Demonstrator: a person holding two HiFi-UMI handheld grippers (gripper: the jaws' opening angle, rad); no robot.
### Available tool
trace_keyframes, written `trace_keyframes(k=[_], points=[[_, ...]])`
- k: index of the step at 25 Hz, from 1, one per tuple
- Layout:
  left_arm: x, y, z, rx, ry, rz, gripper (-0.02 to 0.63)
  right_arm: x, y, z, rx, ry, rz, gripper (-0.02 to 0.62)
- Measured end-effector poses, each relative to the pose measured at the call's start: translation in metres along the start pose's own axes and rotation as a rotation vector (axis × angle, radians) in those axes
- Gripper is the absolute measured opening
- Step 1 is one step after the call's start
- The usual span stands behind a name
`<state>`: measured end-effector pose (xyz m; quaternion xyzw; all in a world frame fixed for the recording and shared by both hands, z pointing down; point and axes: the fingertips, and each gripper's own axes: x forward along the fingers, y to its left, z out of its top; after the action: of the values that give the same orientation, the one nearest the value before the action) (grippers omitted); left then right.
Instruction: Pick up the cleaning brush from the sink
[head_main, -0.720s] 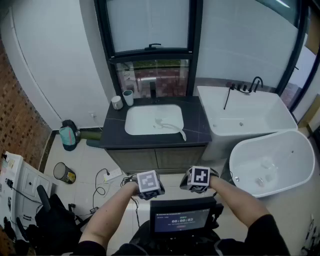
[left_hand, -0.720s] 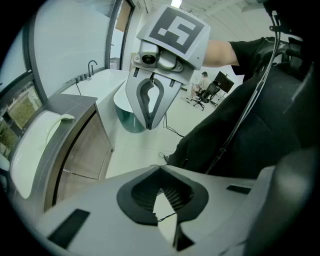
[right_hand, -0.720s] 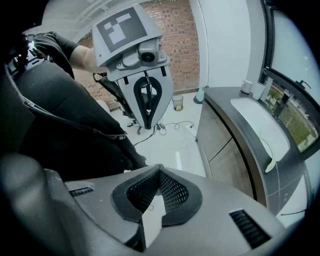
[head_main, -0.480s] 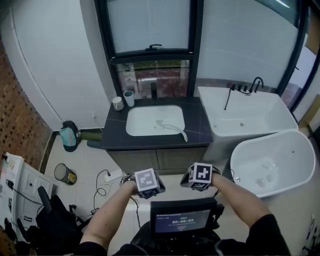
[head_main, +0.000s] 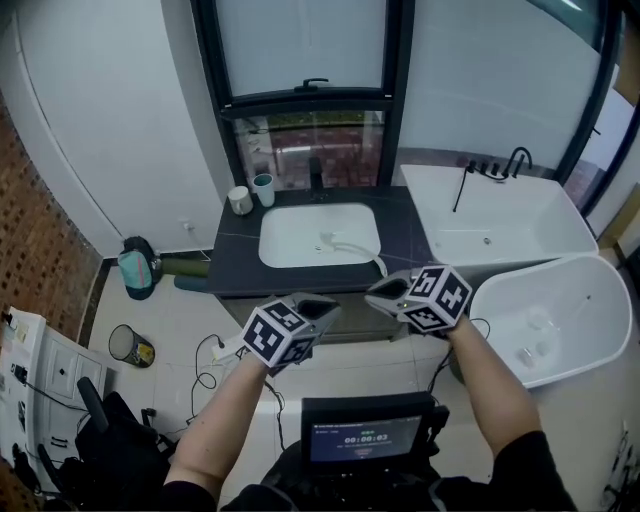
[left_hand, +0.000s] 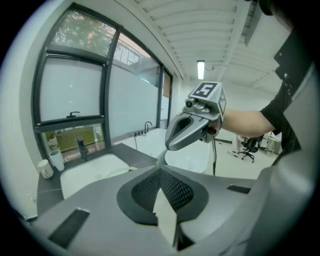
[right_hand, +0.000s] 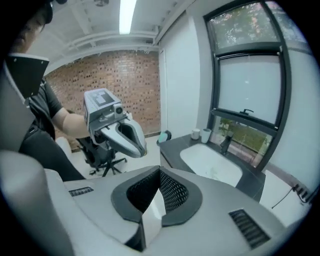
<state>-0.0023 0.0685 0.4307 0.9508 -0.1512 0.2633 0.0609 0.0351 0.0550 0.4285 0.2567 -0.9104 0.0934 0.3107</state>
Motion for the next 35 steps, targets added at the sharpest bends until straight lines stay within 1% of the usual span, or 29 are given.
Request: trace_keyframes(k=[2, 5, 6, 8, 9, 10, 13, 15, 16, 18, 19, 21, 24, 26, 27, 28, 29, 32, 35], points=[[-0.012, 0.030, 0.013, -0.015, -0.074, 0.074, 0.005, 0.001, -0.018, 0.026, 0.032, -0.075, -0.054, 0.000], [-0.021, 0.070, 0.035, -0.040, -0.173, 0.217, 0.005, -0.005, -0.048, 0.046, 0.054, -0.154, -0.130, 0.000], [-0.022, 0.083, 0.042, -0.052, -0.199, 0.262, 0.005, -0.007, -0.058, 0.051, 0.053, -0.176, -0.144, 0.000], [-0.018, 0.108, 0.059, -0.035, -0.229, 0.331, 0.005, -0.008, -0.084, 0.063, 0.042, -0.215, -0.159, 0.000], [-0.012, 0.121, 0.069, -0.027, -0.242, 0.363, 0.006, -0.010, -0.102, 0.069, 0.036, -0.230, -0.170, 0.000], [-0.006, 0.133, 0.080, -0.043, -0.266, 0.397, 0.006, -0.013, -0.121, 0.073, 0.033, -0.241, -0.181, 0.000], [0.005, 0.169, 0.109, -0.139, -0.357, 0.507, 0.006, -0.029, -0.175, 0.084, 0.026, -0.280, -0.204, 0.000], [0.005, 0.191, 0.124, -0.154, -0.411, 0.601, 0.006, -0.036, -0.206, 0.089, 0.015, -0.295, -0.221, 0.000], [0.005, 0.202, 0.129, -0.161, -0.432, 0.642, 0.006, -0.037, -0.222, 0.090, 0.010, -0.294, -0.228, 0.000], [0.010, 0.221, 0.133, -0.192, -0.436, 0.694, 0.006, -0.033, -0.253, 0.092, 0.021, -0.288, -0.239, 0.000], [0.014, 0.232, 0.131, -0.210, -0.424, 0.708, 0.006, -0.028, -0.269, 0.093, 0.038, -0.285, -0.246, 0.000], [0.025, 0.257, 0.126, -0.236, -0.390, 0.716, 0.008, -0.015, -0.299, 0.096, 0.073, -0.280, -0.266, 0.061], [0.033, 0.303, 0.117, -0.250, -0.361, 0.718, 0.011, 0.014, -0.333, 0.110, 0.083, -0.271, -0.296, 0.061], [0.032, 0.343, 0.105, -0.291, -0.354, 0.745, 0.012, 0.040, -0.356, 0.124, 0.094, -0.261, -0.302, 0.064], [0.032, 0.362, 0.097, -0.318, -0.346, 0.751, 0.017, 0.054, -0.368, 0.130, 0.114, -0.259, -0.298, 0.151], [0.034, 0.380, 0.091, -0.338, -0.335, 0.748, 0.030, 0.067, -0.379, 0.136, 0.143, -0.261, -0.293, 0.213], [0.037, 0.397, 0.086, -0.348, -0.322, 0.738, 0.042, 0.078, -0.391, 0.142, 0.174, -0.266, -0.294, 0.213], [0.052, 0.442, 0.072, -0.363, -0.287, 0.707, 0.055, 0.107, -0.431, 0.153, 0.235, -0.267, -0.334, 0.213], [0.068, 0.481, 0.047, -0.412, -0.241, 0.682, 0.057, 0.154, -0.461, 0.138, 0.293, -0.190, -0.335, 0.213]])
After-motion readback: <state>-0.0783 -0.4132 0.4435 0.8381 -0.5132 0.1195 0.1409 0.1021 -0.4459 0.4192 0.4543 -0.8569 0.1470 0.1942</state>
